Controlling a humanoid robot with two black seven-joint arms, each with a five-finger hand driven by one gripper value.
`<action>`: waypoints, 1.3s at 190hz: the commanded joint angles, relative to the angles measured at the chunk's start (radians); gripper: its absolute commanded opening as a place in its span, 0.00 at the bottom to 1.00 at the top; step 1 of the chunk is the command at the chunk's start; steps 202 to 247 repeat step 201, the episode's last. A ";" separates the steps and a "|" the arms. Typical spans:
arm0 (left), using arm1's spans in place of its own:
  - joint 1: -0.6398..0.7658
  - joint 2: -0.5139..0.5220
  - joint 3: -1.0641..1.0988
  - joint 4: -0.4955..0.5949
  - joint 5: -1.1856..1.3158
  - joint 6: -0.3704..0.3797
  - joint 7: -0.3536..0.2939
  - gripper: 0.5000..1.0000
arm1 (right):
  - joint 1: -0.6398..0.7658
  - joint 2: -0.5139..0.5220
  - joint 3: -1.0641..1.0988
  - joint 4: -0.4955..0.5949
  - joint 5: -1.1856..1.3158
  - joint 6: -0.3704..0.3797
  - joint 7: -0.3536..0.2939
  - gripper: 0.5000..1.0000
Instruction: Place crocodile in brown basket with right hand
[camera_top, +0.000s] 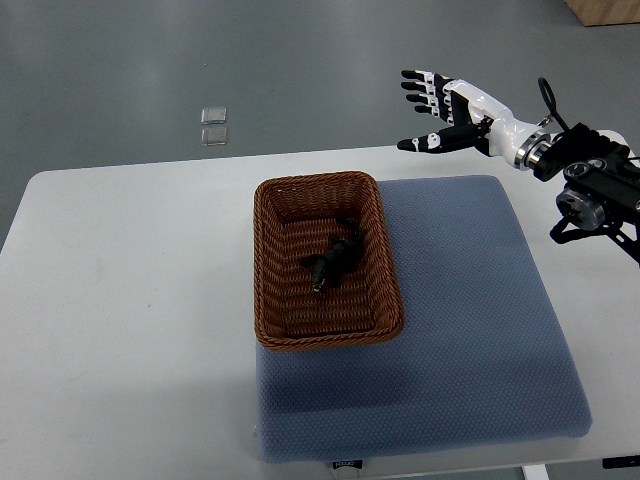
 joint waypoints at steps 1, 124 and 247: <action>0.000 0.000 0.000 0.000 0.000 0.000 0.000 1.00 | -0.011 -0.014 0.002 -0.030 0.147 0.051 -0.073 0.86; 0.000 0.000 0.000 0.000 0.000 0.000 0.000 1.00 | -0.087 -0.008 0.016 -0.105 0.560 0.159 -0.203 0.87; -0.001 0.000 0.000 0.000 0.000 0.000 0.000 1.00 | -0.096 -0.017 0.019 -0.105 0.560 0.157 -0.203 0.87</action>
